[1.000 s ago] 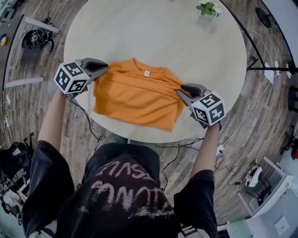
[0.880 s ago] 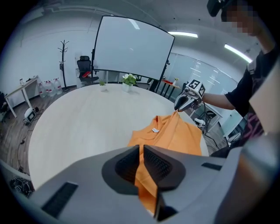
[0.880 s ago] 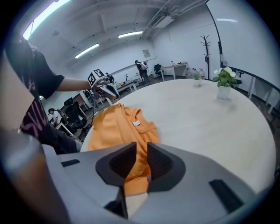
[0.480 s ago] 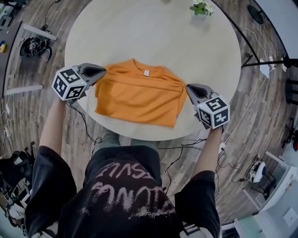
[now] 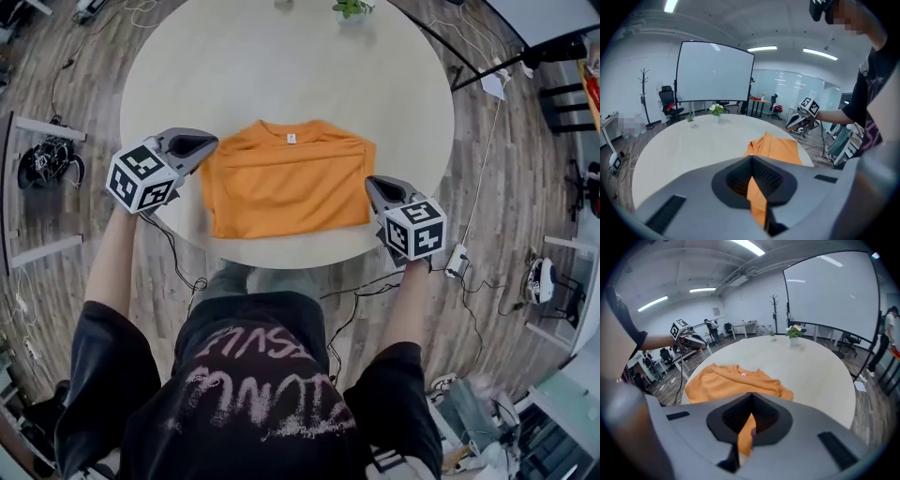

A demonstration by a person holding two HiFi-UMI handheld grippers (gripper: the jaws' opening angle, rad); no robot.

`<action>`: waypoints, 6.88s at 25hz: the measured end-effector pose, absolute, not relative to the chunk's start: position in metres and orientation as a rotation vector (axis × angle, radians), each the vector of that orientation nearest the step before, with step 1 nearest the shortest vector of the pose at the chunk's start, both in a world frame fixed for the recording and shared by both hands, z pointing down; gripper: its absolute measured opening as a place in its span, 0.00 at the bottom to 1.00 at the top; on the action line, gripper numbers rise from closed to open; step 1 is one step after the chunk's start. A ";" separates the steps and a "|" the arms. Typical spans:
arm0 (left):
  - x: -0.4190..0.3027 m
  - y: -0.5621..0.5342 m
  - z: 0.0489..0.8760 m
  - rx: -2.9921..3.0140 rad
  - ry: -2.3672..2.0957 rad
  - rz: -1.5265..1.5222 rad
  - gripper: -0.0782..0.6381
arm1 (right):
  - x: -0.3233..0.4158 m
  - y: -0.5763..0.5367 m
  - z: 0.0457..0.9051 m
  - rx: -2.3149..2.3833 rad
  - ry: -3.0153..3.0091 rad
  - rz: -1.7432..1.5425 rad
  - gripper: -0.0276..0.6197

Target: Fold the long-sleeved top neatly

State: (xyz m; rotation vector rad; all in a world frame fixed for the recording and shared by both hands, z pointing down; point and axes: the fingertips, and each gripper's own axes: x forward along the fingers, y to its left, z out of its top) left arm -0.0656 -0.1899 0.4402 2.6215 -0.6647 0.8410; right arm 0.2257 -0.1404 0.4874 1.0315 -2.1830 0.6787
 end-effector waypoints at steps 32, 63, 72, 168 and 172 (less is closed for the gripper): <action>0.171 -0.183 0.455 3.069 0.893 1.886 0.18 | 0.256 -0.055 0.534 1.717 -1.906 0.995 0.16; 0.245 -0.174 0.603 2.388 1.778 2.345 0.52 | 0.251 -0.078 0.594 1.426 -1.983 1.222 0.27; 0.239 -0.170 0.597 2.464 1.738 2.298 0.31 | 0.253 -0.073 0.594 1.498 -1.936 1.228 0.13; -0.060 -0.147 0.546 3.290 0.847 2.093 0.33 | -0.060 -0.034 0.543 1.462 -1.892 0.659 0.14; -0.066 -0.151 0.524 3.329 0.647 1.988 0.33 | -0.063 -0.031 0.529 1.491 -1.894 0.645 0.16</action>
